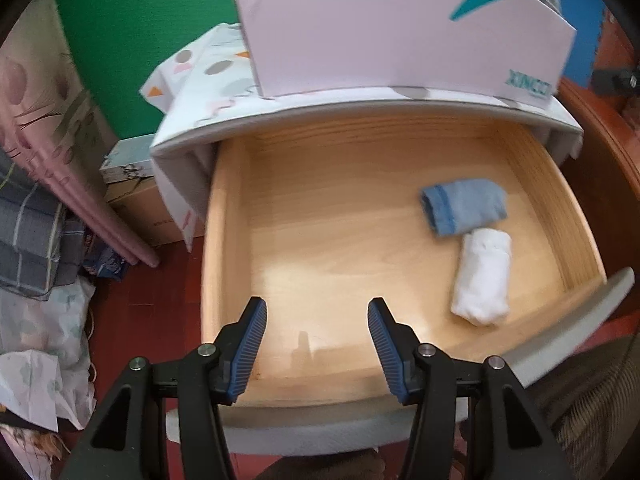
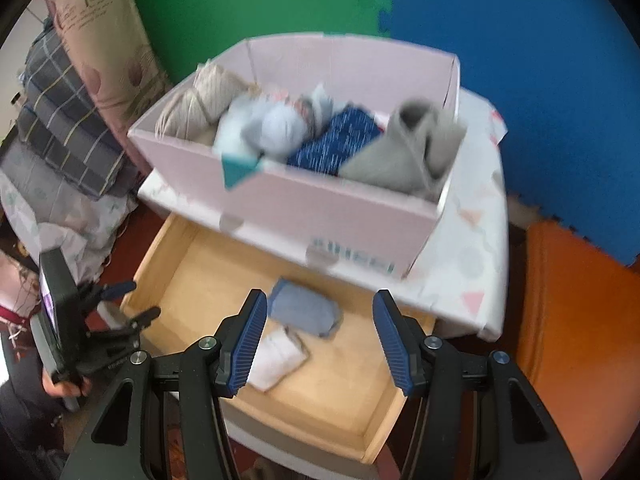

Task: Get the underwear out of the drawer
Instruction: 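Carry the pink floral sheer sock with the right tool into the white box, release, then reach the right tool into the drawer and grasp the blue sock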

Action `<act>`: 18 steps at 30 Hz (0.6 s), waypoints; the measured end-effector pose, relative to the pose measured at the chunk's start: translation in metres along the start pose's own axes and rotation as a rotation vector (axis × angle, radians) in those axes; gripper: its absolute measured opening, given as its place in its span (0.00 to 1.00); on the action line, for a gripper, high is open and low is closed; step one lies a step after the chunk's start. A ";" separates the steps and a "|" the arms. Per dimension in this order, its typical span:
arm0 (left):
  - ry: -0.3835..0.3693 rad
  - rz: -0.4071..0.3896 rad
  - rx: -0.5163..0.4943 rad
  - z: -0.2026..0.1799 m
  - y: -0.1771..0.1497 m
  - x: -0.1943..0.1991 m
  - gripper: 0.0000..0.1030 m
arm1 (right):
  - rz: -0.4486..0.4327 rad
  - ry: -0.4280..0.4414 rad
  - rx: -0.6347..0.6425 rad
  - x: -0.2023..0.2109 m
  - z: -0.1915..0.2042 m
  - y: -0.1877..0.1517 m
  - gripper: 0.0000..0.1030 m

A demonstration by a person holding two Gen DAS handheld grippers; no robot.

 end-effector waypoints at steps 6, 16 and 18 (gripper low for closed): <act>-0.014 0.011 -0.013 -0.003 -0.003 0.000 0.52 | 0.051 0.043 0.038 -0.030 0.010 -0.021 0.51; -0.013 0.028 -0.018 0.000 -0.006 -0.004 0.53 | 0.135 0.044 0.107 -0.082 0.013 -0.040 0.51; -0.019 0.028 -0.011 0.001 -0.006 -0.004 0.52 | 0.152 0.027 0.133 -0.093 0.014 -0.042 0.51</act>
Point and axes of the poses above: each gripper's, at about its wrist camera, not at the fingertips, and x roughly against the way its jaws point, z to its left, y to its top, the point moved 1 cm from there along -x, roughly the way its jaws point, and after that the axes turned 3 degrees about x, right-handed, at the moved point
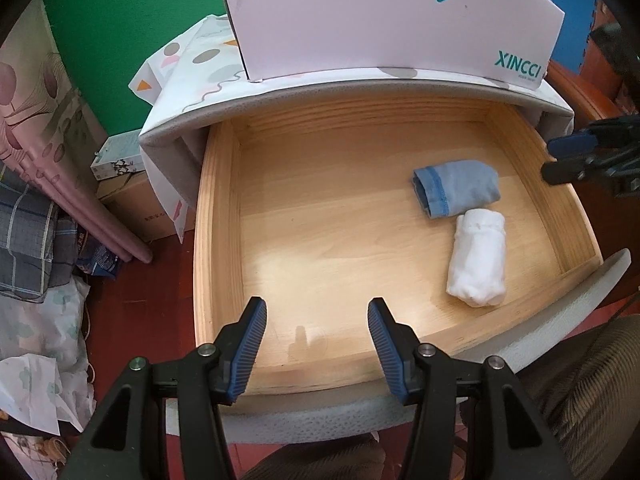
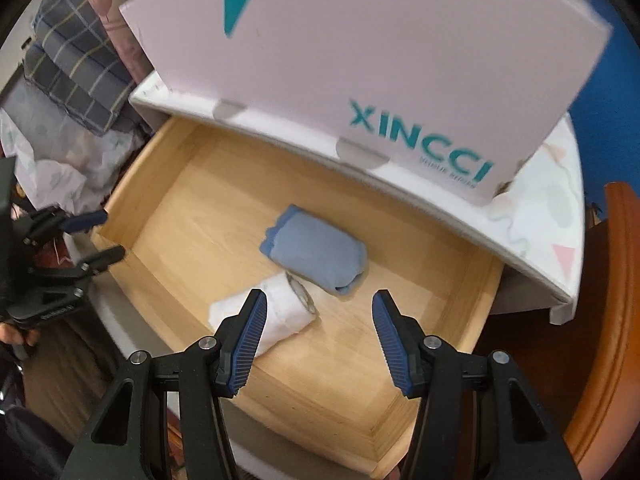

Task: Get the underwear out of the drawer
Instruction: 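Reach the right tool into the drawer and grasp the blue sock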

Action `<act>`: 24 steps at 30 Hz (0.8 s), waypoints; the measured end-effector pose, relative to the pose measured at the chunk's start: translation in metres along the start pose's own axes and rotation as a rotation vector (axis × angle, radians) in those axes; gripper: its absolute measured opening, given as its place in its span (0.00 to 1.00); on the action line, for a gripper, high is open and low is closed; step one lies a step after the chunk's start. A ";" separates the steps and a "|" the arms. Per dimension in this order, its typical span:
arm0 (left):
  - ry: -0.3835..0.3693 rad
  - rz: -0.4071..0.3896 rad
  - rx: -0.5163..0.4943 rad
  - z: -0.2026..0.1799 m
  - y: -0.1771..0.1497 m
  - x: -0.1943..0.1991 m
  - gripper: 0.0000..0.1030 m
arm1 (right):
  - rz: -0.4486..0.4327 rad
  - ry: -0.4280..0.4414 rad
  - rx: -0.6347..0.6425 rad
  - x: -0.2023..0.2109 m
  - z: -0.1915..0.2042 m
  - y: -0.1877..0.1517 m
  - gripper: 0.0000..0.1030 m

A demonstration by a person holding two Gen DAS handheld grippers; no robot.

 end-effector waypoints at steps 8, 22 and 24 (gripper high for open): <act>-0.005 -0.007 0.048 0.007 0.001 0.001 0.52 | 0.025 -0.028 0.076 -0.036 0.004 0.013 0.50; 0.017 -0.005 0.066 0.008 0.003 0.000 0.52 | 0.053 -0.042 0.188 -0.071 0.016 0.028 0.50; 0.018 -0.002 0.067 0.008 0.003 0.000 0.52 | 0.054 -0.042 0.207 -0.075 0.020 0.032 0.50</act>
Point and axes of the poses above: each gripper's, at about its wrist camera, not at the fingertips, and x roughly against the way its jaws point, z to its left, y to its top, the point moved 1 cm from there along -x, roughly the way its jaws point, and after that the axes turned 3 degrees about x, right-handed, at the moved point
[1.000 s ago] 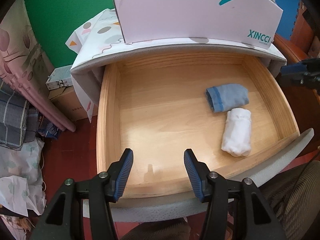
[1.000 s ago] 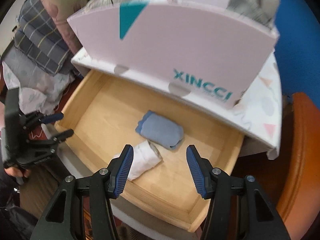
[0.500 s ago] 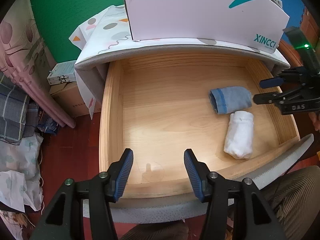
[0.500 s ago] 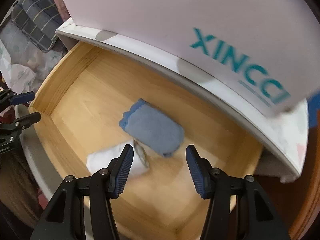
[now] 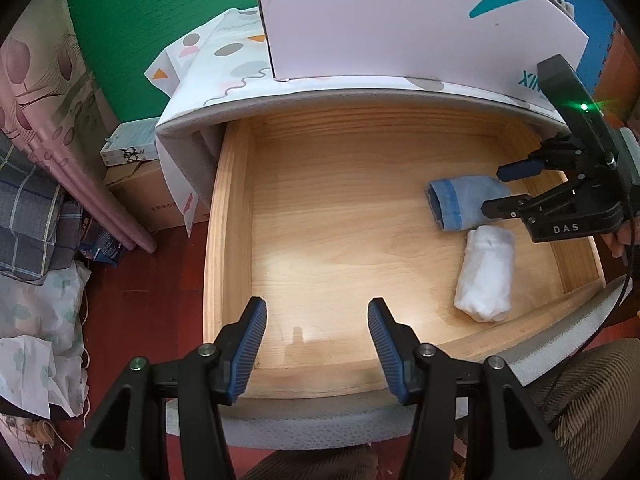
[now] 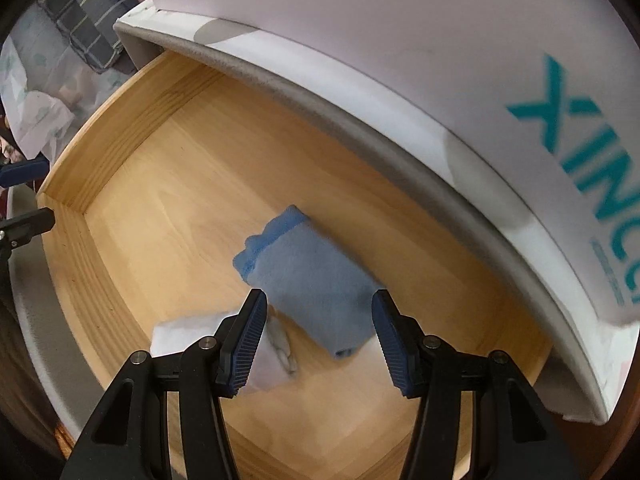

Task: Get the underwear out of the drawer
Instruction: 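Reach the right tool into the drawer and grasp the blue sock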

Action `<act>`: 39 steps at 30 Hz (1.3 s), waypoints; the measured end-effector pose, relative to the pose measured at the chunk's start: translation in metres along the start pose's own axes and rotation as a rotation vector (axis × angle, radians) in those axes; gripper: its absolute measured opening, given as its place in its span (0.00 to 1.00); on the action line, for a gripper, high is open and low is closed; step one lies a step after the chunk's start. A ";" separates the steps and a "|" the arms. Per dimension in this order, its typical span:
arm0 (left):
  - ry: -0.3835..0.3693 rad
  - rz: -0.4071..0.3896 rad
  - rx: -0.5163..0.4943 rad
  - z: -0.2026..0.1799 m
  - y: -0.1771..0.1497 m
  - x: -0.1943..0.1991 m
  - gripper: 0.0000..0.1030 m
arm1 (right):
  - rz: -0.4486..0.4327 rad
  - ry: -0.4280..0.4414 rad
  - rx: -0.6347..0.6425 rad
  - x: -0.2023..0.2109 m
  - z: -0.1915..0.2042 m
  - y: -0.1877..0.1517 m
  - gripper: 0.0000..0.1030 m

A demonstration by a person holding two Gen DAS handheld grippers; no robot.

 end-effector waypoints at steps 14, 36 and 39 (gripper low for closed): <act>-0.002 0.006 0.007 -0.001 0.000 0.000 0.52 | 0.015 -0.023 0.050 -0.020 0.008 0.011 0.48; -0.003 -0.001 0.011 0.001 0.000 -0.001 0.52 | 0.052 -0.115 0.015 -0.031 0.023 0.014 0.35; -0.006 -0.005 0.014 0.001 0.000 0.000 0.52 | 0.069 -0.131 -0.032 -0.031 0.021 0.012 0.33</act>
Point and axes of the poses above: each gripper's, at about its wrist camera, not at the fingertips, and x roughly against the way its jaws point, z to its left, y to its top, the point moved 1 cm from there along -x, roughly the way its jaws point, and after that the axes turned 3 degrees about x, right-handed, at the moved point
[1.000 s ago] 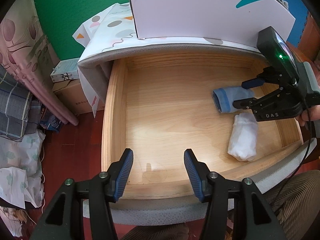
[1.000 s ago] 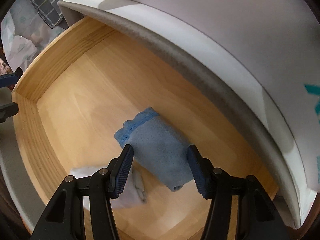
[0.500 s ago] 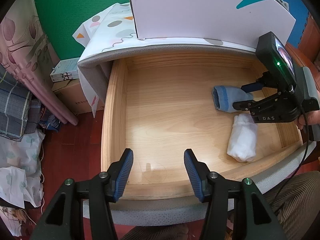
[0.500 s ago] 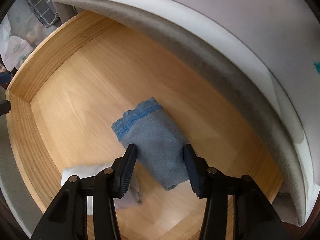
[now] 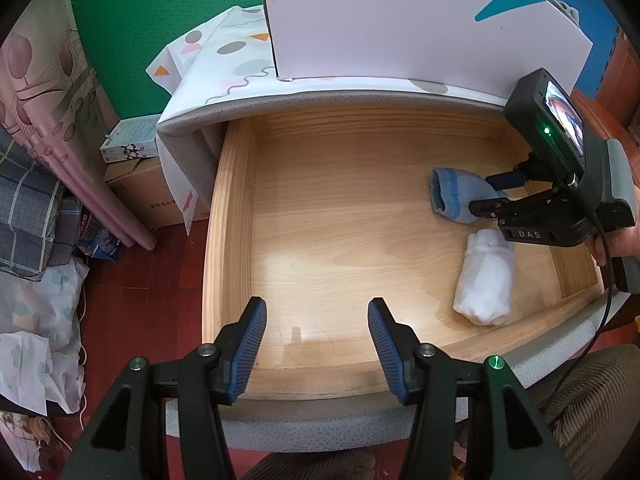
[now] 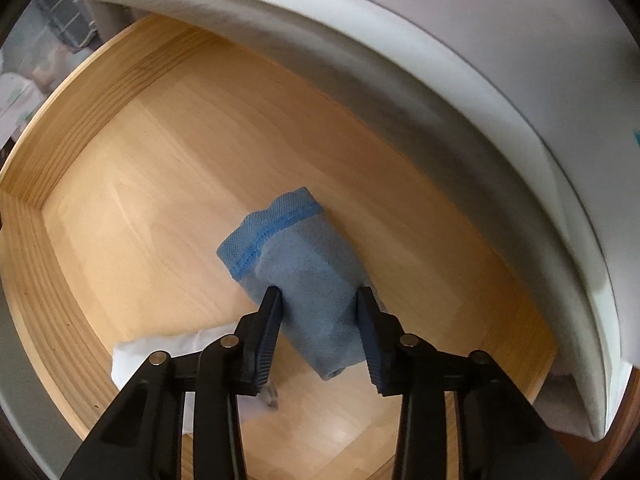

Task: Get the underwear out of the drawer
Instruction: 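Reach the right tool into the drawer and grasp the blue sock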

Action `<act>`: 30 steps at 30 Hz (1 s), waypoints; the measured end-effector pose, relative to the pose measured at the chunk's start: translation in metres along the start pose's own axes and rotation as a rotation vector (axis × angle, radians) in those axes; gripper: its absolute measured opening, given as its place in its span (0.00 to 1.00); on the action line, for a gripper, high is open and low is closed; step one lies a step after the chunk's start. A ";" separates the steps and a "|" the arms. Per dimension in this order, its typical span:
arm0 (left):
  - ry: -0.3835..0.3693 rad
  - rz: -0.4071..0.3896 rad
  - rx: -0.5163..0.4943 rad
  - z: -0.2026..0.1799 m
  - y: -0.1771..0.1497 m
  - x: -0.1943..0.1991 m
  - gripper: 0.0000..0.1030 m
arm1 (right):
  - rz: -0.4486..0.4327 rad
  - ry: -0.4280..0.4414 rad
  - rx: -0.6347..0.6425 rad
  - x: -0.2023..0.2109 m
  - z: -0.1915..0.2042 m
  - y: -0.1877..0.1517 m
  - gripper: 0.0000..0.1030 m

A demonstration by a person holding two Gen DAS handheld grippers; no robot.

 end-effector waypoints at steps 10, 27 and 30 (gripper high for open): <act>-0.011 -0.009 0.012 0.001 0.001 0.002 0.52 | 0.094 -0.036 -0.139 -0.001 -0.012 -0.014 0.33; -0.037 -0.031 0.019 0.001 0.000 0.008 0.52 | 0.330 0.007 -0.417 0.000 -0.010 -0.059 0.33; -0.040 -0.033 0.017 0.000 0.000 0.009 0.52 | 0.347 0.014 -0.413 0.001 -0.004 -0.063 0.36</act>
Point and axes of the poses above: each gripper's, at about its wrist camera, not at the fingertips, and x roughly against the way its jaws point, z to its left, y to its top, the point moved 1 cm from there along -x, roughly the way its jaws point, and after that the axes turned 3 degrees about x, right-handed, at the moved point
